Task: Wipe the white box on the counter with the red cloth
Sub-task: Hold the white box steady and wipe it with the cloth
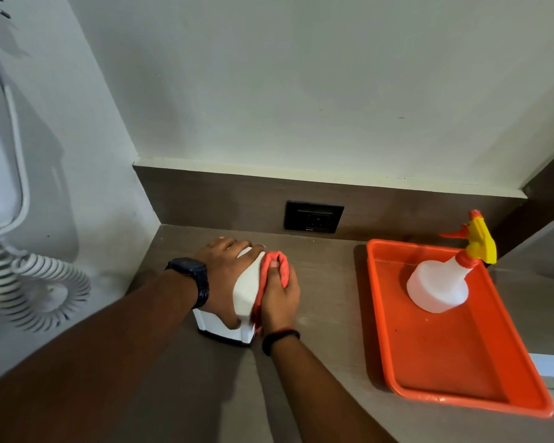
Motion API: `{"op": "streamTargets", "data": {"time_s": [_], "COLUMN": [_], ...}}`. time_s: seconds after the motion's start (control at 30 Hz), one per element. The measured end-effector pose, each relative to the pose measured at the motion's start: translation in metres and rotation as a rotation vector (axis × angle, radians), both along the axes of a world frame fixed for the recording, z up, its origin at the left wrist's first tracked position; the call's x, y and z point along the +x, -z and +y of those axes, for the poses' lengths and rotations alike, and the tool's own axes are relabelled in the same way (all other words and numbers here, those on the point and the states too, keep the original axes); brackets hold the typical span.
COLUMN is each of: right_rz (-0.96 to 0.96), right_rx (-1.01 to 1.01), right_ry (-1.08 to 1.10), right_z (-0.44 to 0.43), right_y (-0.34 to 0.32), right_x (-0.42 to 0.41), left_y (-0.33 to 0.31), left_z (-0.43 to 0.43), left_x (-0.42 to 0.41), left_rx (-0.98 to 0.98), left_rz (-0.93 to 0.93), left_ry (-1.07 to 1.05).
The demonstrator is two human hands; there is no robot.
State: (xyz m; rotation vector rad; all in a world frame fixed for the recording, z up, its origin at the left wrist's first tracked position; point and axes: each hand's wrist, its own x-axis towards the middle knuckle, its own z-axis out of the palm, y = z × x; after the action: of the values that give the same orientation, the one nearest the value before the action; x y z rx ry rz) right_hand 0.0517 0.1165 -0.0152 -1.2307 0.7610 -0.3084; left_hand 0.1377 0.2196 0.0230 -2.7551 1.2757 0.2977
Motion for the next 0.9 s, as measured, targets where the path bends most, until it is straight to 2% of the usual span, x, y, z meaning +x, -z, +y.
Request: {"op": "streamTargets", "data": {"time_s": [0.1, 0.2, 0.27, 0.33, 0.4, 0.53, 0.63, 0.77, 0.83, 0.9], "right_rz": [0.115, 0.054, -0.035, -0.1, -0.083, 0.094, 0.104, -0.036, -0.006, 0.066], "right_rx": [0.115, 0.146, 0.103, -0.029, -0.091, 0.087, 0.179, 0.062, -0.053, -0.068], "right_ry": [0.027, 0.058, 0.055, 0.044, 0.043, 0.04, 0.056, 0.014, -0.023, -0.012], "right_z": [0.009, 0.023, 0.022, 0.016, 0.009, 0.004, 0.014, 0.016, 0.007, 0.0], "right_y": [0.014, 0.015, 0.007, -0.004, -0.01, -0.003, 0.005, -0.009, -0.017, -0.02], "right_x": [-0.013, -0.03, -0.025, -0.014, -0.004, -0.004, -0.022, -0.025, -0.013, -0.006], "left_y": [0.0, -0.004, -0.006, -0.005, -0.004, -0.003, -0.004, -0.006, -0.006, -0.005], "left_z": [0.0, 0.0, -0.001, 0.0, 0.0, -0.003, -0.003, -0.001, 0.001, 0.0], "left_x": [-0.001, -0.001, -0.001, 0.0, -0.001, -0.003, -0.004, -0.003, -0.004, -0.004], "left_rx": [-0.004, -0.007, 0.0, 0.009, 0.009, 0.027, 0.017, -0.001, 0.001, 0.014], "left_rz": [0.005, 0.035, 0.048, 0.049, 0.036, 0.014, 0.023, 0.04, 0.041, 0.033], "left_ry": [-0.008, -0.016, -0.008, 0.0, -0.006, -0.021, -0.024, -0.011, -0.014, -0.021]}}
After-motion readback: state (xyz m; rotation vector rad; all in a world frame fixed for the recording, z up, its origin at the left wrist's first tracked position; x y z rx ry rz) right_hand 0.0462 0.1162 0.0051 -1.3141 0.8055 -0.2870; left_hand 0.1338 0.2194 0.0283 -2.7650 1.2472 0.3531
